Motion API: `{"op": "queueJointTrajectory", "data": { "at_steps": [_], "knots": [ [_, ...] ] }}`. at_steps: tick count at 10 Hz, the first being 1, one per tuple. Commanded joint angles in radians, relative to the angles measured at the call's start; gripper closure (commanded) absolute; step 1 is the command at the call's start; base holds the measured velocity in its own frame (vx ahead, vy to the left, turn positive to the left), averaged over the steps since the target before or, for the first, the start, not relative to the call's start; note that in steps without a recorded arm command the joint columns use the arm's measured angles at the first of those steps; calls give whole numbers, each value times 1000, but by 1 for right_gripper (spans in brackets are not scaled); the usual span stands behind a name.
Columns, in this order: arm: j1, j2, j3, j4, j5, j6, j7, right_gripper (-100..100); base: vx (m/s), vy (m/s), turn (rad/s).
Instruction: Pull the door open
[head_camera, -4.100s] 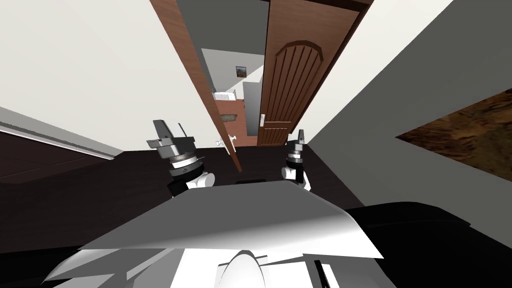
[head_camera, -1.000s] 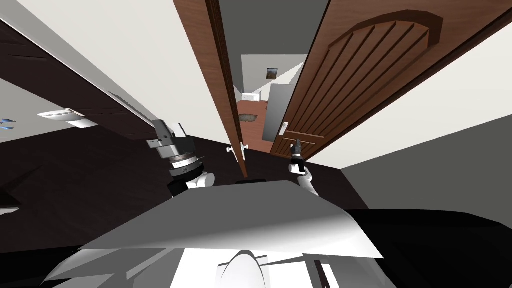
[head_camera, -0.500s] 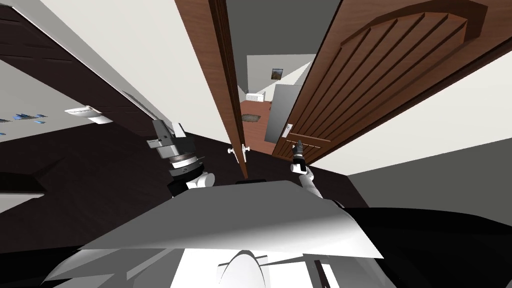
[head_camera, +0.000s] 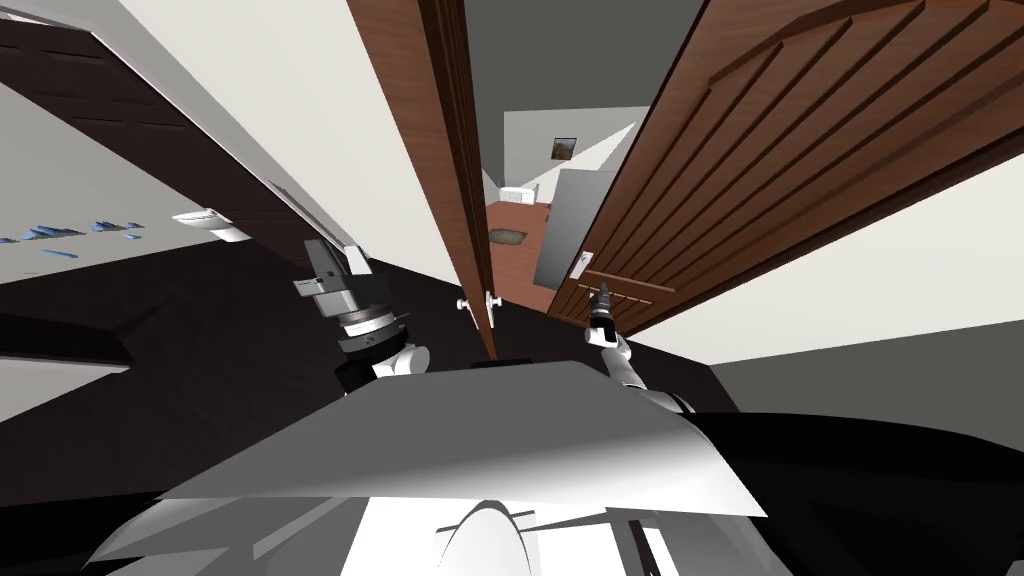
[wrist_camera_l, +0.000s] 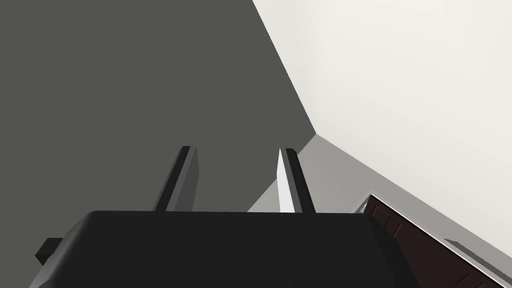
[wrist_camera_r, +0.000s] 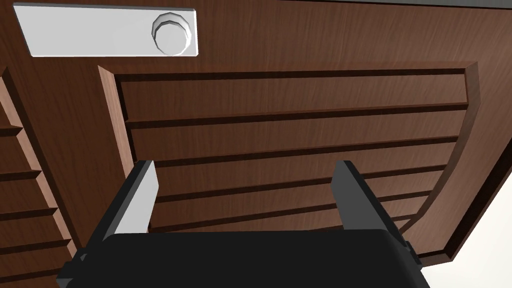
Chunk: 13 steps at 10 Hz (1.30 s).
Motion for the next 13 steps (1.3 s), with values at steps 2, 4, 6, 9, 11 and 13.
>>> {"op": "queueJointTrajectory", "data": {
  "at_steps": [2,4,6,9,11,13],
  "knots": [
    [-37,-26,-17,90,-14,3,-5,-100,67,-45,161],
    [-51,-37,-24,127,-19,3,-7,-100,71,-35,93],
    [-79,-58,-36,196,-29,3,-12,-100,61,-20,115],
    [-104,-77,-47,258,-38,3,-17,-100,15,-35,100],
    [-127,-95,-57,316,-46,3,-21,-100,9,-30,137],
    [-136,-102,-62,340,-50,3,-23,-100,1,-42,45]
  ]
}}
